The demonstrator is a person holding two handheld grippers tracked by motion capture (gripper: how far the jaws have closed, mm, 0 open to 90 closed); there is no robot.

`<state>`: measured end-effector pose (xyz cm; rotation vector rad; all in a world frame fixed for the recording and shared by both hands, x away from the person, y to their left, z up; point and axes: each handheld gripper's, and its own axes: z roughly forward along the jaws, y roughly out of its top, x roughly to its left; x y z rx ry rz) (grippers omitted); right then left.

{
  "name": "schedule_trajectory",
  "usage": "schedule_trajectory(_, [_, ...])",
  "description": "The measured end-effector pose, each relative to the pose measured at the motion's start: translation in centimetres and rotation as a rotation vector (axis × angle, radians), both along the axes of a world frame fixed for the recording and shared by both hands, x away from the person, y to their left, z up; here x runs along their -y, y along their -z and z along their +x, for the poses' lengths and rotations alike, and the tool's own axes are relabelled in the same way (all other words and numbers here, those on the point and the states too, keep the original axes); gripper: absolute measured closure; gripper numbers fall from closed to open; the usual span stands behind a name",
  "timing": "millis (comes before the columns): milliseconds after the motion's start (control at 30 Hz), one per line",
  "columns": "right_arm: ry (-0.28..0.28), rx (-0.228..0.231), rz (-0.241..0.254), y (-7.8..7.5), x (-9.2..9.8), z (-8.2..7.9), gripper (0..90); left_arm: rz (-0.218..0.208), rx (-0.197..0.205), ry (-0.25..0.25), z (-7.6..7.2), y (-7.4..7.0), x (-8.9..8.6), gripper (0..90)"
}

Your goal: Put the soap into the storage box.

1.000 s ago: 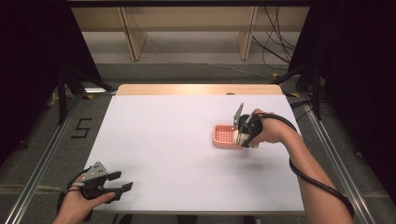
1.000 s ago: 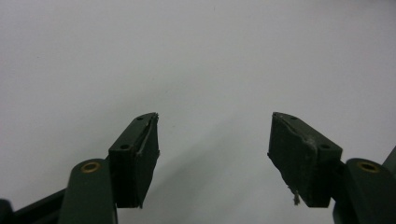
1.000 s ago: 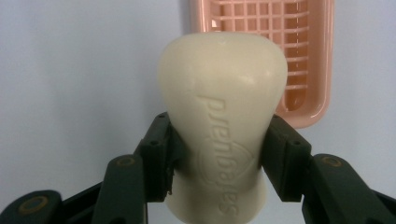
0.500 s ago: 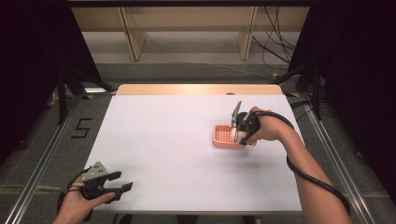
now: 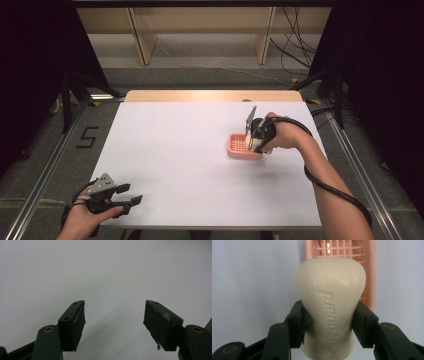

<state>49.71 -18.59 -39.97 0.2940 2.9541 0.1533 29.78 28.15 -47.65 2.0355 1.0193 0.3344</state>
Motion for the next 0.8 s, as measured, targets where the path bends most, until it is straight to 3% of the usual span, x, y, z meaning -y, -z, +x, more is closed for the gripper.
schedule_trajectory(167, [-0.028,0.004,0.006,-0.1,-0.3,0.2,50.7,-0.003,0.005,-0.006,0.0,0.0,0.0,32.9])
schedule_trajectory(267, [0.004,0.004,0.003,-0.1,-0.4,0.1,50.7,-0.006,0.006,-0.007,0.0,0.0,0.1,32.9])
schedule_trajectory(400, [-0.04,0.005,0.012,0.0,-0.5,0.5,50.7,-0.003,0.002,-0.002,0.0,0.0,0.0,32.9])
schedule_trajectory(433, [-0.007,-0.004,0.005,0.0,-0.6,0.4,50.7,-0.003,0.002,-0.002,0.0,0.0,0.0,32.9])
schedule_trajectory(500, [0.004,0.002,0.005,0.0,-0.7,0.3,50.7,-0.003,0.002,-0.002,0.0,0.0,0.0,32.9])
schedule_trajectory(567, [-0.02,0.005,0.008,0.1,-0.8,0.5,50.7,-0.002,0.003,-0.001,0.0,0.0,0.0,32.9])
schedule_trajectory(800, [-0.022,0.0,0.014,0.1,-1.0,0.8,50.7,-0.022,0.007,-0.011,0.0,0.1,0.1,32.9])
